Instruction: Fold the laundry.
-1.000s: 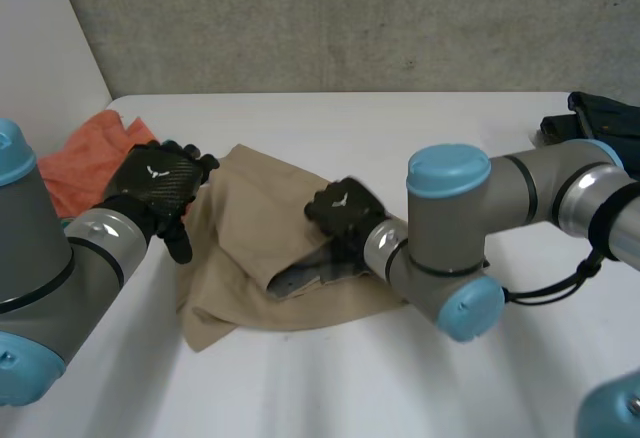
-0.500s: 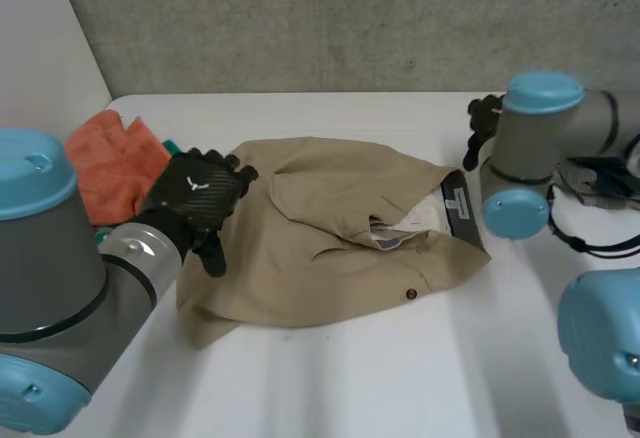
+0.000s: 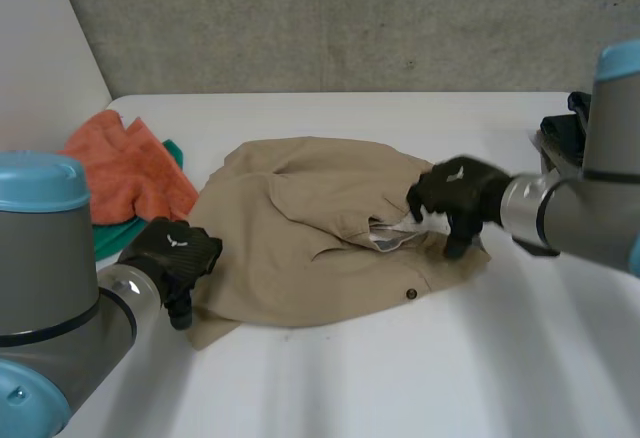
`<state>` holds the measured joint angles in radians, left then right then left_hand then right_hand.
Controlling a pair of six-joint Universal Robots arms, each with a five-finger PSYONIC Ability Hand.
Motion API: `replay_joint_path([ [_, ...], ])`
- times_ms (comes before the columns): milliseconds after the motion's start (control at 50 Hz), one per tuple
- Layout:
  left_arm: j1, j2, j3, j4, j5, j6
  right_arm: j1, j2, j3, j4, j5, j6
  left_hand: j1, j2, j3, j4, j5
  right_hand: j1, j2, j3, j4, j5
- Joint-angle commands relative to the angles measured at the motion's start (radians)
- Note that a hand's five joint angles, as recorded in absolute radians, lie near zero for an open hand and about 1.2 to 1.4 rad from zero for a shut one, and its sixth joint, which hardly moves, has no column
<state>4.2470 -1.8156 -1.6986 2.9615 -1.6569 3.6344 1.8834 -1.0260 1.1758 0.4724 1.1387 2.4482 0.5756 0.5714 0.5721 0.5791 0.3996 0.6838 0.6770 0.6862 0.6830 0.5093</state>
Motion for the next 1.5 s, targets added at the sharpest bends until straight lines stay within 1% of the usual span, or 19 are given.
replay_joint_path([
  [20, 0.053, -0.050, -0.003, 0.048, 0.000, 0.021, 0.014, -0.013, 0.134, 0.028, -0.048, -0.181, -0.042, -0.038, -0.038, -0.045, -0.040, 0.116, 0.123, 0.114, 0.117, 0.116],
  [40, 0.068, -0.065, -0.001, 0.062, 0.000, 0.038, 0.023, -0.013, 0.145, 0.028, -0.060, -0.193, -0.106, -0.102, -0.103, -0.110, -0.105, 0.110, 0.117, 0.108, 0.111, 0.110],
  [120, 0.097, -0.088, -0.001, 0.088, -0.001, 0.061, 0.048, -0.002, 0.162, -0.006, -0.109, -0.176, -0.230, -0.226, -0.226, -0.233, -0.228, 0.011, 0.018, 0.008, 0.012, 0.011],
  [160, 0.105, -0.096, -0.001, 0.097, 0.002, 0.059, 0.062, 0.000, 0.166, -0.026, -0.125, -0.164, -0.248, -0.243, -0.244, -0.251, -0.246, -0.030, -0.024, -0.033, -0.030, -0.031],
  [200, 0.111, -0.105, 0.002, 0.116, 0.008, 0.056, 0.080, 0.006, 0.168, -0.055, -0.135, -0.140, -0.283, -0.279, -0.279, -0.286, -0.281, -0.127, -0.120, -0.129, -0.126, -0.127],
  [260, 0.111, -0.111, 0.010, 0.128, 0.023, 0.049, 0.106, 0.026, 0.162, -0.093, -0.135, -0.118, -0.277, -0.273, -0.274, -0.281, -0.276, -0.163, -0.156, -0.165, -0.162, -0.163],
  [340, 0.103, -0.132, 0.028, 0.131, 0.057, 0.035, 0.143, 0.078, 0.124, -0.167, -0.109, -0.097, -0.254, -0.249, -0.250, -0.257, -0.252, -0.192, -0.185, -0.195, -0.191, -0.192],
  [400, 0.087, -0.148, 0.045, 0.120, 0.072, 0.021, 0.157, 0.136, 0.064, -0.222, -0.048, -0.089, -0.212, -0.208, -0.209, -0.216, -0.211, -0.192, -0.185, -0.195, -0.191, -0.192],
  [520, 0.060, -0.198, 0.079, 0.094, 0.055, -0.005, 0.155, 0.257, -0.095, -0.285, 0.102, -0.090, -0.098, -0.094, -0.095, -0.102, -0.097, -0.189, -0.182, -0.192, -0.189, -0.189],
  [600, 0.056, -0.228, 0.096, 0.083, 0.040, -0.010, 0.141, 0.309, -0.180, -0.287, 0.144, -0.094, 0.007, 0.012, 0.011, 0.004, 0.009, -0.178, -0.171, -0.180, -0.177, -0.178],
  [880, 0.013, -0.266, 0.117, 0.140, 0.023, -0.016, 0.134, 0.397, -0.291, -0.310, 0.138, -0.120, 0.172, 0.176, 0.176, 0.169, 0.174, -0.145, -0.138, -0.148, -0.144, -0.145],
  [940, -0.006, -0.258, 0.126, 0.139, 0.011, -0.017, 0.126, 0.386, -0.297, -0.284, 0.136, -0.120, 0.160, 0.165, 0.164, 0.157, 0.162, -0.151, -0.144, -0.153, -0.150, -0.151],
  [980, -0.012, -0.243, 0.129, 0.130, -0.001, -0.025, 0.121, 0.360, -0.294, -0.232, 0.130, -0.101, 0.108, 0.112, 0.111, 0.104, 0.109, -0.160, -0.153, -0.162, -0.159, -0.160],
  [1120, -0.022, -0.148, 0.137, 0.126, -0.017, -0.077, 0.086, 0.299, -0.333, -0.042, 0.060, -0.058, -0.156, -0.152, -0.153, -0.160, -0.155, -0.207, -0.200, -0.209, -0.206, -0.207],
  [1200, -0.048, -0.131, 0.171, 0.116, -0.014, -0.105, 0.065, 0.302, -0.389, 0.055, 0.033, -0.096, -0.168, -0.164, -0.165, -0.172, -0.167, -0.210, -0.203, -0.212, -0.209, -0.210],
  [1260, -0.068, -0.145, 0.197, 0.096, -0.015, -0.117, 0.051, 0.316, -0.421, 0.109, 0.018, -0.145, -0.177, -0.173, -0.174, -0.181, -0.176, -0.221, -0.215, -0.224, -0.221, -0.222],
  [1360, -0.108, -0.229, 0.264, 0.025, -0.029, -0.140, 0.017, 0.337, -0.459, 0.189, -0.002, -0.262, -0.180, -0.176, -0.177, -0.184, -0.179, -0.298, -0.291, -0.300, -0.297, -0.298],
  [1440, -0.131, -0.293, 0.303, -0.015, -0.046, -0.154, -0.009, 0.330, -0.466, 0.222, -0.029, -0.310, -0.221, -0.217, -0.218, -0.224, -0.220, -0.348, -0.341, -0.350, -0.347, -0.348],
  [1500, -0.147, -0.329, 0.323, -0.021, -0.066, -0.161, -0.020, 0.319, -0.466, 0.235, -0.051, -0.307, -0.236, -0.232, -0.232, -0.239, -0.234, -0.348, -0.341, -0.350, -0.347, -0.348],
])
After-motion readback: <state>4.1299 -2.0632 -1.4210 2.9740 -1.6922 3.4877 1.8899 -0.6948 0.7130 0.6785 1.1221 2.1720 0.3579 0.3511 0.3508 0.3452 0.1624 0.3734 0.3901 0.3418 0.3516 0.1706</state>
